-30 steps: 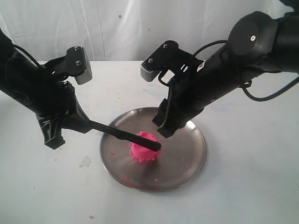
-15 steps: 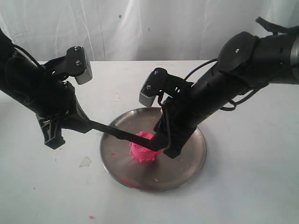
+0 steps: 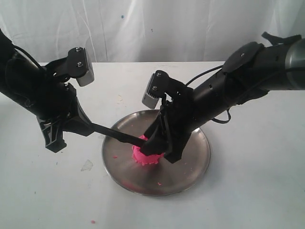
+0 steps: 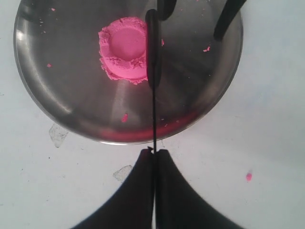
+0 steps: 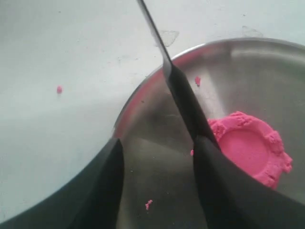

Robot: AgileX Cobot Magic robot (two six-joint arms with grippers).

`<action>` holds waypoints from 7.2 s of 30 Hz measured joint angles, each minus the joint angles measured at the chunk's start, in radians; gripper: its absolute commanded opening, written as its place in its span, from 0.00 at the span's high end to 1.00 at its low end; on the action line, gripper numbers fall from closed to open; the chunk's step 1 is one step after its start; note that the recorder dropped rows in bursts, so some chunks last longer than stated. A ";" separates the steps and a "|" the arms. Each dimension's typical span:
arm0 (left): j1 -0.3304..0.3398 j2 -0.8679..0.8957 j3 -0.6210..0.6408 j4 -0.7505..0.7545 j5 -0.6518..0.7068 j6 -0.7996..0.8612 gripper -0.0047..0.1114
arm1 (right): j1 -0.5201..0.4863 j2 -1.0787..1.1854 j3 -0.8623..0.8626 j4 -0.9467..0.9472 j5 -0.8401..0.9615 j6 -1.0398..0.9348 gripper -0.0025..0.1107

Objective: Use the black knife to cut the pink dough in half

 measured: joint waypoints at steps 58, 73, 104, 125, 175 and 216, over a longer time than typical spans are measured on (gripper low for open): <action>0.000 0.000 0.000 0.000 -0.018 0.000 0.96 | 0.000 0.134 -0.022 0.121 -0.130 -0.294 0.80; 0.000 -0.002 -0.001 -0.037 -0.033 0.006 0.96 | 0.002 -0.003 -0.031 -0.176 -0.148 -0.038 0.98; -0.003 -0.163 -0.002 -0.024 -0.210 -0.041 0.42 | 0.073 -0.212 -0.035 -1.058 -0.010 0.823 0.98; -0.003 -0.165 0.016 -0.232 -0.113 -0.443 0.96 | 0.195 -0.212 -0.035 -1.111 0.099 0.955 0.98; -0.003 0.087 0.102 -0.801 -0.090 0.076 0.96 | 0.197 -0.212 -0.112 -1.081 0.137 1.034 0.98; -0.003 0.064 0.102 -0.749 -0.270 0.131 0.96 | 0.197 -0.192 -0.114 -1.058 0.120 1.011 0.98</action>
